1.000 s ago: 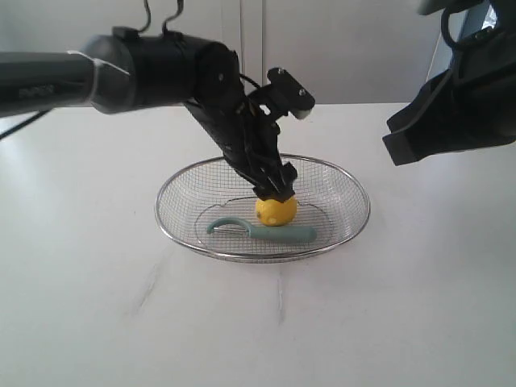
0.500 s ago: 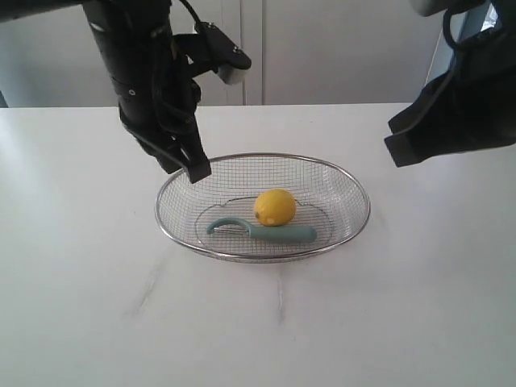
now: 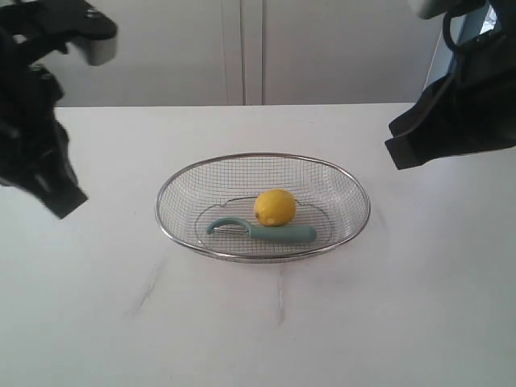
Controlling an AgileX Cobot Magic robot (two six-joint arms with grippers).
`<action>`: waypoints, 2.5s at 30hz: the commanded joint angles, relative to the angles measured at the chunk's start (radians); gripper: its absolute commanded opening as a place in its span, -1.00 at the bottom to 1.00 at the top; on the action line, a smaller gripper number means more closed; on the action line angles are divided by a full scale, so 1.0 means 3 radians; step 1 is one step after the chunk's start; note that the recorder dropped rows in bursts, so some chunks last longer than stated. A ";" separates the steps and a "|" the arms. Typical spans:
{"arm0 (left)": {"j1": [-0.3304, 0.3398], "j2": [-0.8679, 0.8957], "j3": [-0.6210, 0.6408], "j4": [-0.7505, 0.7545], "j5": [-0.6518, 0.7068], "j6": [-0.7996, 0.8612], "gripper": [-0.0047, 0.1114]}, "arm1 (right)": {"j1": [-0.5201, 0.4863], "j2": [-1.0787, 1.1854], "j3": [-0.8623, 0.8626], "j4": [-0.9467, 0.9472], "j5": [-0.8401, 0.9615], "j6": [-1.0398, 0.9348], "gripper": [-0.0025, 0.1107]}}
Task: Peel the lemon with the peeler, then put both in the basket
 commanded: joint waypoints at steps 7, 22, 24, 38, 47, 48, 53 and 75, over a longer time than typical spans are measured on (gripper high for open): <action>0.0010 -0.0838 0.0268 0.0146 0.0091 -0.0086 -0.92 | -0.0004 -0.0028 0.0008 -0.0028 -0.0071 0.0012 -0.96; -0.0005 -0.0944 0.0268 0.0160 0.0074 -0.0086 -0.92 | -0.0004 -0.0028 0.0008 -0.0028 -0.0078 0.0012 -0.96; 0.0008 -0.0947 0.0268 0.0162 0.0066 -0.0086 -0.92 | -0.0004 -0.0028 0.0008 -0.0028 -0.0078 0.0012 -0.96; 0.1841 -0.1891 0.0676 0.0561 -0.0100 -0.0079 -0.92 | -0.0004 -0.0028 0.0008 -0.0028 -0.0071 0.0012 -0.96; 0.2162 -0.2777 0.1164 0.0581 -0.0844 -0.0922 -0.92 | -0.0004 -0.0028 0.0008 -0.0028 -0.0071 0.0012 -0.96; 0.2162 -0.2861 0.1262 0.0515 -0.1083 -0.1058 -0.92 | -0.0004 -0.0028 0.0008 -0.0028 -0.0071 0.0012 -0.96; 0.2162 -0.3184 0.1889 0.0198 -0.2087 -0.1192 -0.92 | -0.0004 -0.0028 0.0008 -0.0028 -0.0071 0.0012 -0.96; 0.1753 -0.4204 0.4001 0.0186 -0.3077 -0.1335 -0.92 | -0.0004 -0.0034 0.0008 -0.0028 -0.0059 0.0012 -0.96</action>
